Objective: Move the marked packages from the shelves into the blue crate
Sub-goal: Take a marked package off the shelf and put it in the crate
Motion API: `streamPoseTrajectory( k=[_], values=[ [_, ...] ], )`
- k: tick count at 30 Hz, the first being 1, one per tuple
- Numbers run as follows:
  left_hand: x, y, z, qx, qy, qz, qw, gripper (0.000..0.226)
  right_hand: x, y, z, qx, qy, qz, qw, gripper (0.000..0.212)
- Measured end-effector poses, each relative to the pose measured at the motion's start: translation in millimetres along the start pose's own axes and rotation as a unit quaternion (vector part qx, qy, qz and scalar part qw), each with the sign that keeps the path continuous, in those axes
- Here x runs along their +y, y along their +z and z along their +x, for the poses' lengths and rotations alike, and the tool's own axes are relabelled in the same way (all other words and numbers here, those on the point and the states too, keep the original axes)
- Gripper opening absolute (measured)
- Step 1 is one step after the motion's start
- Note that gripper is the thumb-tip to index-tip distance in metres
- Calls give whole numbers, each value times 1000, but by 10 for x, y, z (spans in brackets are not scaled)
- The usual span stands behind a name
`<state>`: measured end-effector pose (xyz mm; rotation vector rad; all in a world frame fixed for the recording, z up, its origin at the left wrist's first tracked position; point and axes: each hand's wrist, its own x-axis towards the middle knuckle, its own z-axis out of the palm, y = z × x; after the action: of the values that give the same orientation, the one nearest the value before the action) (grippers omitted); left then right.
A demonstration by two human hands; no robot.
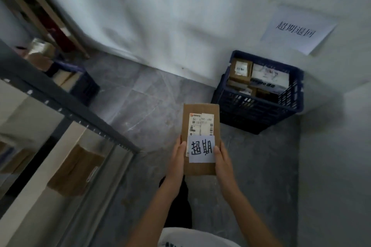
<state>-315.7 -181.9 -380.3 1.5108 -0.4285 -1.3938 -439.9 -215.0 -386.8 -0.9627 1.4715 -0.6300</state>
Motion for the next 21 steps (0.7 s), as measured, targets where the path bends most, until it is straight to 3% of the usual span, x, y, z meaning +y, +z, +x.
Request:
streamPoseTrajectory(
  k=[4, 10, 14, 18, 21],
  values=[
    [387, 448, 675, -47, -26, 10, 999, 35, -399, -224, 616, 55, -1, 31, 998, 40],
    [942, 1313, 1672, -137, -40, 171, 975, 33, -751, -797, 1411, 185, 82, 140, 969, 33],
    [1063, 1920, 2205, -265, -25, 271, 925, 39, -886, -1412, 1890, 239, 160, 278, 917, 58],
    [1130, 2654, 2799, -301, -1, 476, 826, 49, -862, -2134, 2385, 195, 187, 352, 896, 77],
    [1206, 3196, 3088, -375, 16, 433, 819, 59, -831, -2622, 2815, 166, 222, 365, 889, 69]
  ],
)
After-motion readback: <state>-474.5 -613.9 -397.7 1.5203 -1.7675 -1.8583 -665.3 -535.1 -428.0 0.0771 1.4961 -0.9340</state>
